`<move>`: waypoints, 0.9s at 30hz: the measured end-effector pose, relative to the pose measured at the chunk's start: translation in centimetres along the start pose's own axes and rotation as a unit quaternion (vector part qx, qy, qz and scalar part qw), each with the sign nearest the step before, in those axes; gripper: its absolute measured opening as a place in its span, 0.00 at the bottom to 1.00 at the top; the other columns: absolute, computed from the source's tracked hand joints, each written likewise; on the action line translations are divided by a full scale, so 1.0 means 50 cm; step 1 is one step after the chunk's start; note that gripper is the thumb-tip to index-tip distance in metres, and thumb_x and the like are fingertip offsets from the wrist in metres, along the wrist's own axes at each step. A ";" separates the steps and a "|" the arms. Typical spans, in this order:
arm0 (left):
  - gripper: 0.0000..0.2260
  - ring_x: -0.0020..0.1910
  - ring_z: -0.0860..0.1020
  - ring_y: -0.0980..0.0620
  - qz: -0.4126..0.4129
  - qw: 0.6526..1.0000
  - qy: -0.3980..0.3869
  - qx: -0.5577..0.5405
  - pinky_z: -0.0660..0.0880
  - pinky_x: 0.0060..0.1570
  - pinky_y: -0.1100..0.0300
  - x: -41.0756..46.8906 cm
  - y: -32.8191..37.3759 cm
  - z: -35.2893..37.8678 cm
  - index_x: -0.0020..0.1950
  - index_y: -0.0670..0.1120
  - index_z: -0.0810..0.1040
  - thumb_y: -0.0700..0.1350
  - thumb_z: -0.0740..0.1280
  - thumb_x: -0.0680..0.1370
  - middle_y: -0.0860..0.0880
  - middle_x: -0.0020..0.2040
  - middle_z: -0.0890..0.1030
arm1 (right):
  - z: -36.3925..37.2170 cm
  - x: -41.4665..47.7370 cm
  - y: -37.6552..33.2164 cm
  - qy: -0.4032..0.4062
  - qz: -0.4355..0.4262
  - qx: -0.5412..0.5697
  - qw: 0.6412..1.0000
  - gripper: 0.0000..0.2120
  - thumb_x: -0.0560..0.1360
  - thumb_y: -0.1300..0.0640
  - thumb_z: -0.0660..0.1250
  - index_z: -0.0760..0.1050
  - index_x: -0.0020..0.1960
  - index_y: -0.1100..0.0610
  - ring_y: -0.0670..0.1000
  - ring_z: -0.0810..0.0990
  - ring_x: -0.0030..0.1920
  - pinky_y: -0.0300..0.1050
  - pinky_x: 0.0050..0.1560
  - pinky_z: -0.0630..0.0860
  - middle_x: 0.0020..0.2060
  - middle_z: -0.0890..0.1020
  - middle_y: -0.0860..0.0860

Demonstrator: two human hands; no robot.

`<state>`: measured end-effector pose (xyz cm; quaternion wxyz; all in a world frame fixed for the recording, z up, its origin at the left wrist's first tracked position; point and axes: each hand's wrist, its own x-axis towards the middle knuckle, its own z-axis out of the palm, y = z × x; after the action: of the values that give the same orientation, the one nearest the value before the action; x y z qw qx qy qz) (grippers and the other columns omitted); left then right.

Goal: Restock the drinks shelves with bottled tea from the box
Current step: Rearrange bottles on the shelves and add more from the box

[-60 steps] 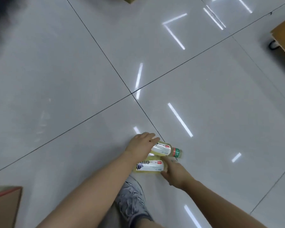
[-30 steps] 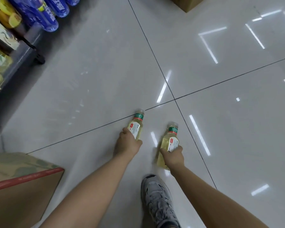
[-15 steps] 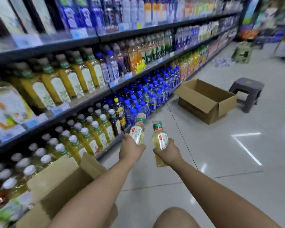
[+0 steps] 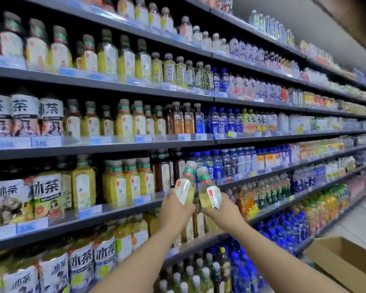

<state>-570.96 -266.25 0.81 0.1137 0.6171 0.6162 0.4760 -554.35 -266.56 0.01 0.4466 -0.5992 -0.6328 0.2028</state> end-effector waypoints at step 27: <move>0.27 0.56 0.75 0.40 0.143 0.931 0.277 0.190 0.74 0.50 0.50 0.701 0.102 -0.173 0.67 0.43 0.67 0.52 0.67 0.71 0.41 0.58 0.76 | 0.178 0.754 -0.458 0.132 -0.255 0.049 0.957 0.29 0.73 0.44 0.65 0.64 0.67 0.58 0.63 0.79 0.55 0.56 0.55 0.77 0.56 0.80 0.60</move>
<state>-581.38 -240.73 24.72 -0.2503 0.5524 0.6070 0.5135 -570.36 -233.25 25.66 0.5917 -0.4164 -0.6896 0.0318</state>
